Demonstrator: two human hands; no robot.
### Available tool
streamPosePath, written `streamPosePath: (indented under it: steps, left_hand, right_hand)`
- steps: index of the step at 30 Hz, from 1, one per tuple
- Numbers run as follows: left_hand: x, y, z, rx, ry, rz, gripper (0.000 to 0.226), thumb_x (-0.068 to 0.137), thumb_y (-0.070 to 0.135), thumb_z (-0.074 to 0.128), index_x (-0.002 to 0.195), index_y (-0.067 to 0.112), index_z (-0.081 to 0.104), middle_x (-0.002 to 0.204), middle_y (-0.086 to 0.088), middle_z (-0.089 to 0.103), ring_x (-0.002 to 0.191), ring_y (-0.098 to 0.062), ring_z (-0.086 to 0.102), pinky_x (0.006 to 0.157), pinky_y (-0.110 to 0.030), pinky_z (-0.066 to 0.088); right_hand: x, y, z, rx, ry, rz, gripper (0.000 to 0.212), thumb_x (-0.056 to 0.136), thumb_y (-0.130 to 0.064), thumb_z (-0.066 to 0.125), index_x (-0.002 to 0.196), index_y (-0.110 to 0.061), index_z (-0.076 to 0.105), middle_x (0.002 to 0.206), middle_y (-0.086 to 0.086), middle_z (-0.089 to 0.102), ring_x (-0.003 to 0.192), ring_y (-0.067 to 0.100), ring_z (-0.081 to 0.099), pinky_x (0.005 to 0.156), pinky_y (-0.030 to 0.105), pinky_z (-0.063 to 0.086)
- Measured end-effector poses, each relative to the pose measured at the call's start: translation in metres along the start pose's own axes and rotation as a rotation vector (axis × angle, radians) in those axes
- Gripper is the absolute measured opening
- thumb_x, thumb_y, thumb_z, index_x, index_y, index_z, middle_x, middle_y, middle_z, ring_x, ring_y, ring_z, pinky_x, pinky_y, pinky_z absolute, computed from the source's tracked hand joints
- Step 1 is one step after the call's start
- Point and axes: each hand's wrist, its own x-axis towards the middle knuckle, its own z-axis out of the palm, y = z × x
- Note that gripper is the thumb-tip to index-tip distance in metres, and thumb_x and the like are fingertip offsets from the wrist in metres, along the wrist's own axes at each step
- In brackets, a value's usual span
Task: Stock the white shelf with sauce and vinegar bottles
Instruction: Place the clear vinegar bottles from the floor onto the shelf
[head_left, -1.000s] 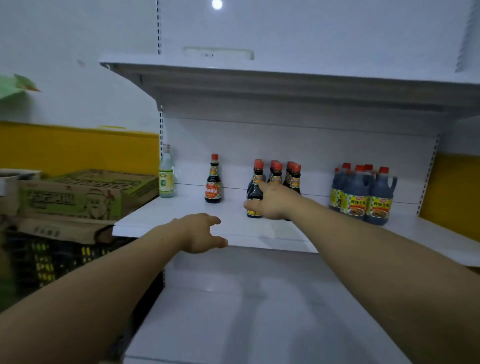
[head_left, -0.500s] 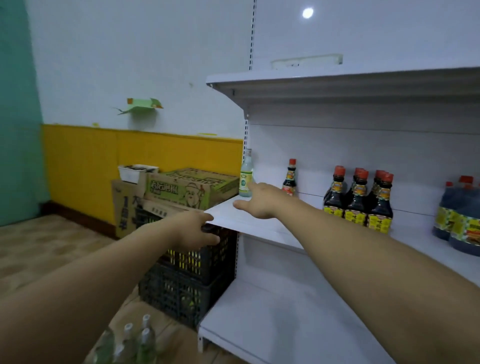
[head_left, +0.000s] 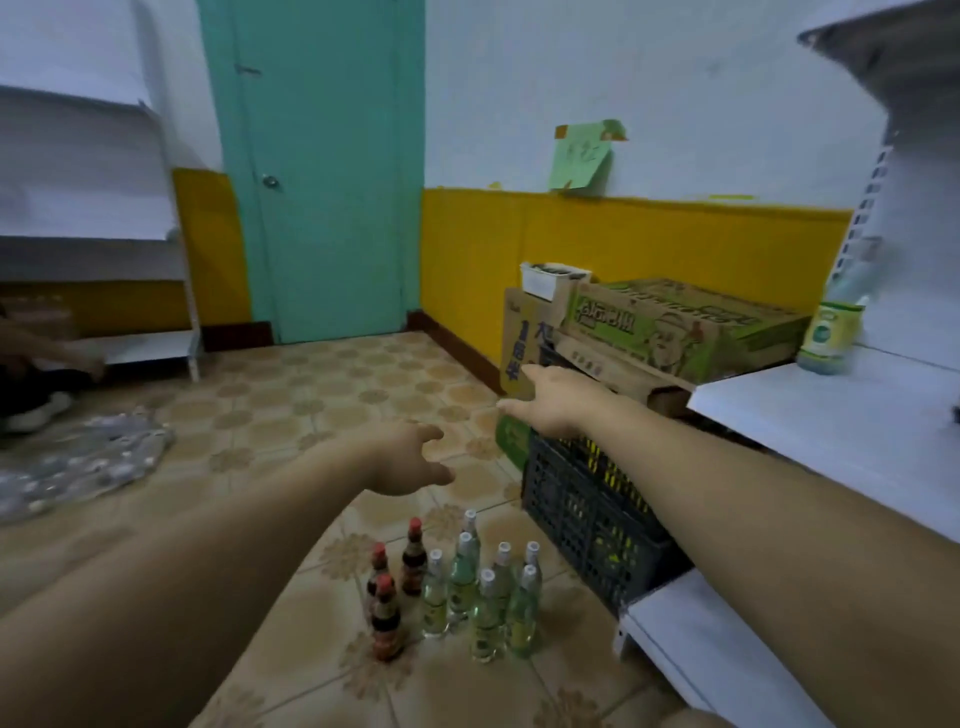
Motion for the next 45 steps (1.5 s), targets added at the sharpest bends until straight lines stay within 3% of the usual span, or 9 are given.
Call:
streamPosePath:
  steps: [6,11,14,18,21,25,34,38,45]
  left_hand:
    - [0.003,-0.082,0.031,-0.061,-0.054,-0.202,0.073,0.09,0.055,0.051,0.151,0.026,0.022,0.157,-0.003,0.021,0.14,-0.027,0.028,0.111,-0.038,0.028]
    - [0.025,-0.124,0.077,-0.045,-0.137,-0.282,0.075,0.088,0.06,0.05,0.15,0.028,0.023,0.156,-0.004,0.025,0.138,-0.027,0.034,0.11,-0.04,0.034]
    - [0.047,-0.133,0.104,-0.116,-0.22,-0.277,0.072,0.091,0.053,0.051,0.151,0.024,0.021,0.157,-0.005,0.023,0.138,-0.027,0.033,0.109,-0.037,0.032]
    - [0.083,-0.138,0.15,-0.167,-0.31,-0.245,0.069,0.092,0.049,0.053,0.149,0.024,0.025,0.152,-0.007,0.034,0.134,-0.027,0.039,0.106,-0.036,0.035]
    - [0.113,-0.137,0.191,-0.154,-0.382,-0.195,0.064,0.092,0.048,0.053,0.146,0.02,0.033,0.147,-0.01,0.04,0.129,-0.029,0.043,0.103,-0.036,0.038]
    - [0.161,-0.129,0.242,-0.189,-0.46,-0.15,0.069,0.09,0.051,0.053,0.147,0.018,0.03,0.147,-0.01,0.039,0.129,-0.029,0.042,0.097,-0.033,0.038]
    - [0.283,-0.097,0.361,-0.333,-0.535,-0.121,0.081,0.089,0.037,0.063,0.152,0.017,0.015,0.153,-0.011,0.032,0.135,-0.027,0.037,0.104,-0.03,0.035]
    - [0.31,-0.089,0.409,-0.397,-0.523,-0.118,0.091,0.086,0.025,0.068,0.152,0.016,0.006,0.158,-0.008,0.018,0.142,-0.026,0.026,0.108,-0.026,0.027]
    - [0.32,-0.09,0.432,-0.597,-0.484,-0.118,0.094,0.085,0.011,0.068,0.152,0.023,0.003,0.157,-0.003,0.022,0.141,-0.021,0.026,0.099,-0.016,0.024]
  right_hand:
    - [0.055,-0.06,0.072,-0.016,-0.073,-0.132,0.086,0.09,-0.068,0.042,0.155,-0.018,0.017,0.161,0.006,0.02,0.144,0.028,0.027,0.113,0.039,0.03]
    - [0.085,-0.078,0.136,0.042,-0.239,-0.197,0.079,0.094,-0.061,0.044,0.155,-0.018,0.018,0.161,0.005,0.019,0.145,0.027,0.026,0.113,0.037,0.027]
    - [0.105,-0.069,0.178,0.066,-0.304,-0.172,0.082,0.092,-0.064,0.043,0.155,-0.022,0.015,0.159,0.005,0.025,0.142,0.028,0.032,0.109,0.04,0.033]
    - [0.13,-0.042,0.235,0.125,-0.415,-0.093,0.082,0.089,-0.068,0.044,0.155,-0.03,0.012,0.161,0.005,0.02,0.134,0.032,0.042,0.104,0.041,0.042]
    - [0.143,-0.016,0.269,0.213,-0.474,0.016,0.084,0.081,-0.073,0.046,0.15,-0.029,0.028,0.151,0.009,0.04,0.125,0.032,0.05,0.101,0.042,0.043]
    - [0.162,0.024,0.309,0.255,-0.479,0.103,0.066,0.095,-0.053,0.047,0.149,-0.018,0.032,0.15,0.01,0.041,0.131,0.031,0.044,0.1,0.034,0.038]
    - [0.209,0.076,0.431,0.654,-0.454,0.303,0.077,0.088,-0.038,0.064,0.152,-0.024,0.024,0.146,-0.001,0.044,0.135,0.026,0.042,0.108,0.037,0.037]
    - [0.22,0.089,0.475,0.749,-0.397,0.313,0.052,0.092,-0.02,0.064,0.14,-0.019,0.044,0.128,-0.003,0.054,0.126,0.02,0.048,0.094,0.023,0.034]
    - [0.227,0.093,0.493,0.801,-0.294,0.33,0.035,0.095,-0.025,0.059,0.129,-0.02,0.054,0.123,0.0,0.062,0.113,0.017,0.055,0.089,0.027,0.04]
